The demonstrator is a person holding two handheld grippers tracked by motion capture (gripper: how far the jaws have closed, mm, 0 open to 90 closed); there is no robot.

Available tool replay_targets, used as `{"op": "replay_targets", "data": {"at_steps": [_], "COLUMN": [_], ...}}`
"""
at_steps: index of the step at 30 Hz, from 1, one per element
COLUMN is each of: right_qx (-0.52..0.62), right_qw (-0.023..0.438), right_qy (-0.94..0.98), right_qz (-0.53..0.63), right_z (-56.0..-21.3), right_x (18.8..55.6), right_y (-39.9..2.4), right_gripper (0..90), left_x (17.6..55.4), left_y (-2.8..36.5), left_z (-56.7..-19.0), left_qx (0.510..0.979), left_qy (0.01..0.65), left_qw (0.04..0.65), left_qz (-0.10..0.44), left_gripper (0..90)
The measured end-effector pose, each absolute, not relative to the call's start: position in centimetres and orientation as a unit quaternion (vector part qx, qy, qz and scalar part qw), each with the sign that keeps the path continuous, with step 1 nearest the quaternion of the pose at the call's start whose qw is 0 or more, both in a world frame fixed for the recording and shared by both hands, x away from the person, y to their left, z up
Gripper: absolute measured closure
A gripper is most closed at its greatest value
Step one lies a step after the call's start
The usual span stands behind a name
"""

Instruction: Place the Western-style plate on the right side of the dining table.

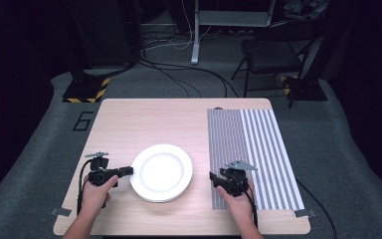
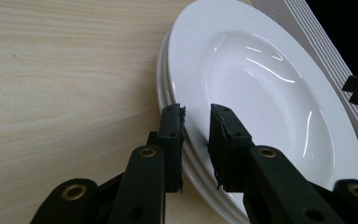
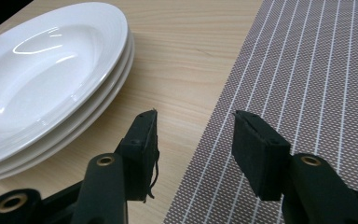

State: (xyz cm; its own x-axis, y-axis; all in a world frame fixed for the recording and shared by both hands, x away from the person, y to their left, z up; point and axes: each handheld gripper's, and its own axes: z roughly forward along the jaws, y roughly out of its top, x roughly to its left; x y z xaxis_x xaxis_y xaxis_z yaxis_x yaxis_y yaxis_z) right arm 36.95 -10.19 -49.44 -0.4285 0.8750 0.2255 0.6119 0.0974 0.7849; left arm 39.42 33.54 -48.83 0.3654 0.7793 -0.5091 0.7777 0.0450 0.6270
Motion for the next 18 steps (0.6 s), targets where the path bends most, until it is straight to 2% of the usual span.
{"op": "replay_targets", "data": {"at_steps": [18], "right_qx": [0.497], "right_qw": [0.104], "right_qy": [0.732], "right_qz": [0.454], "right_z": [-47.9], "right_x": [37.6], "right_y": [-8.1], "right_gripper": [50.2], "left_x": [39.1], "left_y": [33.7], "left_z": [-48.7], "left_qx": [0.690], "left_qy": [0.560], "left_qw": [0.458], "left_qz": [0.010], "left_gripper": [79.5]}}
